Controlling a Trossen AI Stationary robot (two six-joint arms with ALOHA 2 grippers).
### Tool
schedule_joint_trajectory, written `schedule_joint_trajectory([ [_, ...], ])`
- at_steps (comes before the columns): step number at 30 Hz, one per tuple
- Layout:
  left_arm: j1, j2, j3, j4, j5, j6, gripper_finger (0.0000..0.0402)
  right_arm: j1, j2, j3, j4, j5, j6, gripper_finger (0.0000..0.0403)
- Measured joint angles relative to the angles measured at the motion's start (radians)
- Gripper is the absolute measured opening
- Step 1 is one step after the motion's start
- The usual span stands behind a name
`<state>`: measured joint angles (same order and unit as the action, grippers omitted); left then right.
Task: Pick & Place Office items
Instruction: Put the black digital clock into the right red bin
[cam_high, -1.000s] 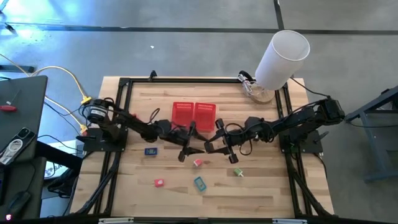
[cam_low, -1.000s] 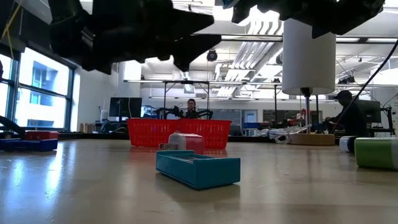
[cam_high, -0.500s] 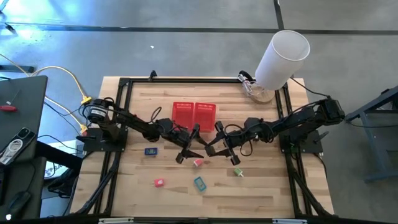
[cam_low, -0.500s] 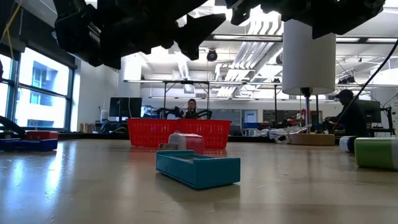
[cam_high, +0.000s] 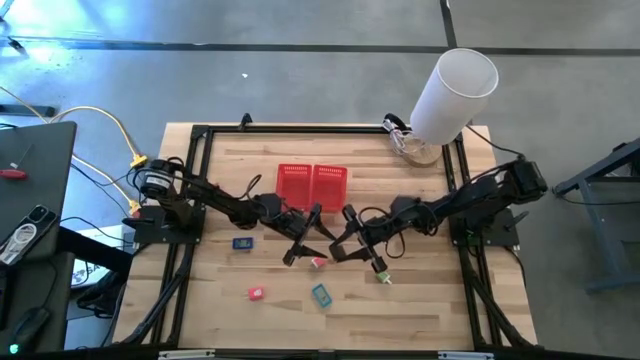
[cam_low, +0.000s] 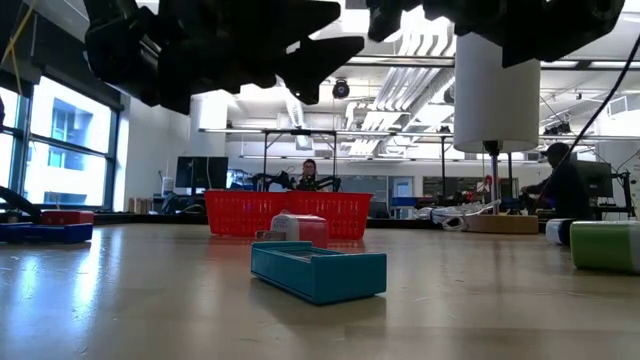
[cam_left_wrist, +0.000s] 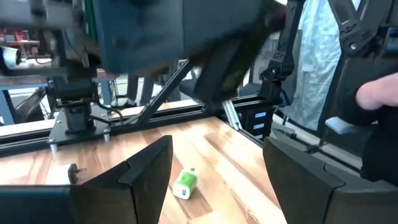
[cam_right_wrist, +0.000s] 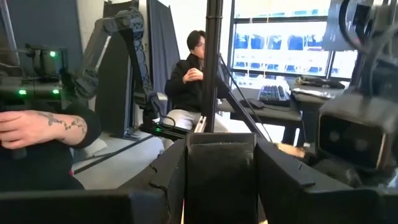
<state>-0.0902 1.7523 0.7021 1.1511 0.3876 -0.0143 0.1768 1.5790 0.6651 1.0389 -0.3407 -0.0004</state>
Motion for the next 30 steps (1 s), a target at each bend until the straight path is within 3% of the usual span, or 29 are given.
schedule_joint_trajectory([
  [8, 0.000, 0.000, 0.000, -0.007, 0.011, -0.028, 0.0244, -0.020, 0.077, 0.017, 0.065, -0.011, 0.038, 0.0143],
  [16, 0.000, 0.000, 0.000, -0.011, 0.036, -0.024, 0.0244, -0.046, 0.141, 0.086, 0.053, -0.114, 0.079, 0.0143],
  [22, 0.000, 0.000, 0.000, -0.026, 0.039, -0.063, 0.0244, -0.047, 0.143, 0.084, 0.020, -0.108, 0.079, 0.0146],
  [30, 0.000, 0.000, -0.001, -0.032, 0.119, -0.114, 0.0243, -0.039, 0.143, 0.084, -0.013, -0.136, 0.087, 0.0150],
])
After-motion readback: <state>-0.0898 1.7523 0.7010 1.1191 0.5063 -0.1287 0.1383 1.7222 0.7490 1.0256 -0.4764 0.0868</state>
